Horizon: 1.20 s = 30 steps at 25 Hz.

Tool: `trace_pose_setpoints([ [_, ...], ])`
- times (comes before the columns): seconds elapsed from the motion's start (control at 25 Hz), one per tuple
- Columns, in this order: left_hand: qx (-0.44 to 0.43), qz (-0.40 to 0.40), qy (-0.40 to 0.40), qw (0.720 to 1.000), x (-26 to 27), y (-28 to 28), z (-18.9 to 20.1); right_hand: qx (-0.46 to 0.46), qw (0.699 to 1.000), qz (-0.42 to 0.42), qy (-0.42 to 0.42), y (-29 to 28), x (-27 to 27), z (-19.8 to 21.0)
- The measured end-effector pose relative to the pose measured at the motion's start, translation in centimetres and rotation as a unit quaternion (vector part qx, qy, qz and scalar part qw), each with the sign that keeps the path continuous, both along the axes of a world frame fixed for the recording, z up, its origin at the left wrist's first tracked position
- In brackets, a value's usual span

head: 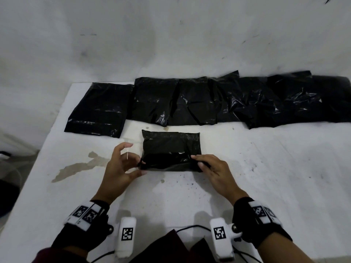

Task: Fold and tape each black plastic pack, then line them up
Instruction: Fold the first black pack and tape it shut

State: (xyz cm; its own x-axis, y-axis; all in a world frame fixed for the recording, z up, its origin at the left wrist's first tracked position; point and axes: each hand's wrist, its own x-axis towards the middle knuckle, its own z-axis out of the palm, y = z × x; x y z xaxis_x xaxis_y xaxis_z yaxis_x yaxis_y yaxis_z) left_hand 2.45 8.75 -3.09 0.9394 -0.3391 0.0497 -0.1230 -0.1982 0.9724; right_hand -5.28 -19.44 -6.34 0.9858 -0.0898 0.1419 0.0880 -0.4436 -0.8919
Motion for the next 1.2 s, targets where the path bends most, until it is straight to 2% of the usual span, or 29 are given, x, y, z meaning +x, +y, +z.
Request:
trace_pose_setpoints([
  [0.24,0.009,0.009,0.019,1.0,-0.1,0.4,1.4,0.013,0.999,0.008,-0.029,-0.3,-0.5,-0.5],
  [0.48,-0.086,0.094,0.038,0.991,0.6,1.7,3.5,0.032,0.999,-0.003,-0.016,-0.4,-0.6,-0.7],
  [0.84,-0.024,0.121,-0.012,0.992,-1.0,2.3,7.6,0.028,1.0,-0.005,-0.011,-0.2,-0.6,-0.3],
  [0.92,0.05,0.094,-0.029,0.994,-0.8,2.0,7.9,0.025,1.0,-0.009,-0.012,-0.2,-0.5,-0.3],
  [1.0,0.131,0.026,-0.016,0.991,-0.6,1.2,7.2,0.028,0.999,-0.011,-0.013,-0.2,-0.5,-0.3],
  [1.08,0.146,-0.024,0.026,0.989,-0.4,0.2,5.8,0.032,0.999,-0.012,-0.016,-0.3,-0.4,-0.3],
  [1.2,0.095,-0.001,0.061,0.994,0.0,-0.5,4.2,0.039,0.999,-0.017,-0.005,-0.2,-0.5,0.3],
])
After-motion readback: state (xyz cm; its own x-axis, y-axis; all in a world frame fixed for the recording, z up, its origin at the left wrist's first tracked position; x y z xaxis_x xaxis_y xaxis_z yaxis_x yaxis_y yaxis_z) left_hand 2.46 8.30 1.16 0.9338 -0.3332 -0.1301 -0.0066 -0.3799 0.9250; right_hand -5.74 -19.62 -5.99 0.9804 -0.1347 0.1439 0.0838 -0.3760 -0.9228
